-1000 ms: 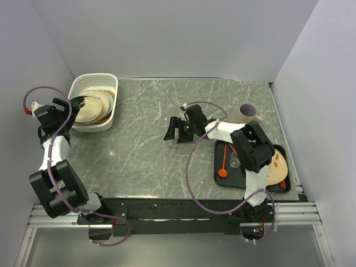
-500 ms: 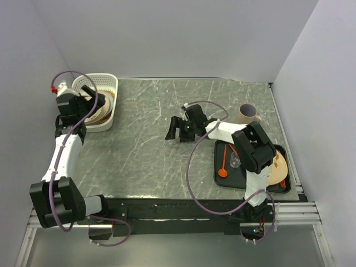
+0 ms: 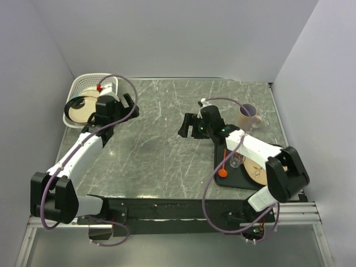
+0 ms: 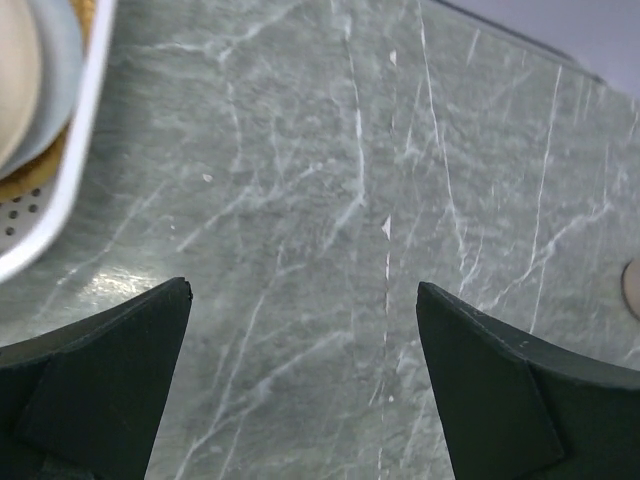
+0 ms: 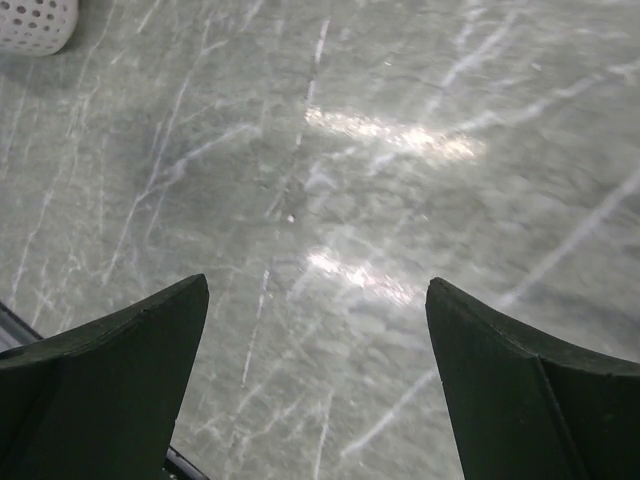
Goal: Place the plates into the plastic bin on the countertop
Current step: Reset both arms
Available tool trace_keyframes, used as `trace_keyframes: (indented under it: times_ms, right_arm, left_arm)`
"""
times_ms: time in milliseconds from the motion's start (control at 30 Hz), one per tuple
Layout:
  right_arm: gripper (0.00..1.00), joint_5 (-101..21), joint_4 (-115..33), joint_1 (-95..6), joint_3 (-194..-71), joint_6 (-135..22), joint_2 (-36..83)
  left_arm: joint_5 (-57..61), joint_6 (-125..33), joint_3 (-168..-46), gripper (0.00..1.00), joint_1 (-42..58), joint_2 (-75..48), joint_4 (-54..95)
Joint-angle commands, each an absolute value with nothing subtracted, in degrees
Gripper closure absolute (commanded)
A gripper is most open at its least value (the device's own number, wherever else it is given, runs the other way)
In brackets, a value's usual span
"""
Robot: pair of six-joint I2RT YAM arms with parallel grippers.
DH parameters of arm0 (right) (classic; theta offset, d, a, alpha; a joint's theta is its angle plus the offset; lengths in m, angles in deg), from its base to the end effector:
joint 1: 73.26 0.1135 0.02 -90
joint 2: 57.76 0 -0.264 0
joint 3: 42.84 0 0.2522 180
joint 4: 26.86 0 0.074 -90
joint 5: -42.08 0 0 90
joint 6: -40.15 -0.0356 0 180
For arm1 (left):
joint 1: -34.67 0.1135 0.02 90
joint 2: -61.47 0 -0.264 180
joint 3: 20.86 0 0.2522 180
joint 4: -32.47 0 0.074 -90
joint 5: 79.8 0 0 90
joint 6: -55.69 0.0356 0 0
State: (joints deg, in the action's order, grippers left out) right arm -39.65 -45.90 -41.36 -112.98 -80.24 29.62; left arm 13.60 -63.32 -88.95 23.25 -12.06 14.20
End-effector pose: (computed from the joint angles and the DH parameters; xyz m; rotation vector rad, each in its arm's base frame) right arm 0.2833 0.1824 0.2378 -0.1146 2.3008 0.7455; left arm 0.2911 -0.0566 0.2987 -0.3450 1.9758 -0.3966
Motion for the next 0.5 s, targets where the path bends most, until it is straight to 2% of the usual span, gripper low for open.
trace_keyframes:
  times_ms: [0, 233, 467]
  right_arm:
    - [0.04, -47.8, -47.3, -41.0, -107.5, -79.6, 20.7]
    - [0.02, -59.9, -51.3, -41.8, -99.1, -79.9, 4.8]
    - [0.0, -62.5, -48.9, -45.7, -93.2, -77.5, -6.6]
  left_arm:
    - [19.9, -60.9, -88.2, 0.01, 18.5, -12.3, 15.5]
    - [19.8, -60.6, -84.6, 0.01, 15.5, -9.7, 18.3]
    - [15.2, -58.5, -81.0, 0.0, 15.3, -7.5, 24.3]
